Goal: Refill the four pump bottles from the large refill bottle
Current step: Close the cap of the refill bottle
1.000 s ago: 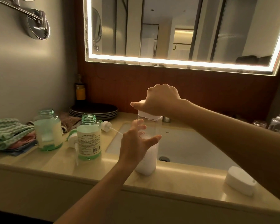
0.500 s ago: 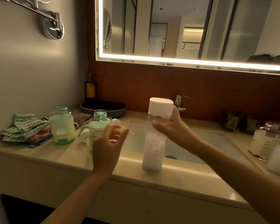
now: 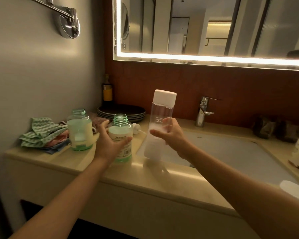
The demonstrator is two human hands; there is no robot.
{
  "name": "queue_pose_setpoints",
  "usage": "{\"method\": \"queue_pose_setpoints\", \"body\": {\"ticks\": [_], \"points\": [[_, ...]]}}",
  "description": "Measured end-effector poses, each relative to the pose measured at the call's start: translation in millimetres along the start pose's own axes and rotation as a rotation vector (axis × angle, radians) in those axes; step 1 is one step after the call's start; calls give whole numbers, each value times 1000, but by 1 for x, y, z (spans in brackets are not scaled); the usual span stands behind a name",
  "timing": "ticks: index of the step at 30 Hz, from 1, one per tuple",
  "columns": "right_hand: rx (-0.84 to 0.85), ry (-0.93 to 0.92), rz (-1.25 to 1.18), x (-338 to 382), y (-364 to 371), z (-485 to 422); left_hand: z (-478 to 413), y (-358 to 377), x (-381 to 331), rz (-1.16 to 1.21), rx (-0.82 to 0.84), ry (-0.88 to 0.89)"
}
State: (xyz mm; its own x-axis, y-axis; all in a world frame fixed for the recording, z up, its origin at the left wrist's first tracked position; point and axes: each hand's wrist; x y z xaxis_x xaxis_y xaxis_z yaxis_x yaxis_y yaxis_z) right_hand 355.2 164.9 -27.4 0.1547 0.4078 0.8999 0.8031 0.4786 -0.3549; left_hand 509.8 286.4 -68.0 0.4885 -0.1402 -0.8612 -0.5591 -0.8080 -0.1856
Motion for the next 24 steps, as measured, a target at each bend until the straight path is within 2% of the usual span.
{"method": "queue_pose_setpoints", "body": {"ticks": [5, 13, 18, 24], "points": [[-30, -45, -48, -2, 37, -37, -7, -14, 8, -93, 17, 18], [-5, -46, -17, -5, 92, -74, -9, -25, 12, -108, -9, 32], [-18, -42, -28, -7, 99, -80, -8, -25, 12, -110, -13, 38], [45, 8, -66, -3, 84, -71, -5, -25, 8, -107, -5, 29]]}}
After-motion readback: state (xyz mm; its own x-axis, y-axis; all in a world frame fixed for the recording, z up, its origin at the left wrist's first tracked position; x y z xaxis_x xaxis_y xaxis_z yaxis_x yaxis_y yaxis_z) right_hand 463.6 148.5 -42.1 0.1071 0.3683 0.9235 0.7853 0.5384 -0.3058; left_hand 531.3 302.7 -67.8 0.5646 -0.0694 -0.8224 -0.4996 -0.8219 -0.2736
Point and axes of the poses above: each hand's wrist, its own z-axis away from the middle knuckle, its own y-axis out of the palm, x = y × z, and after that the axes turned 3 degrees about y, right-handed
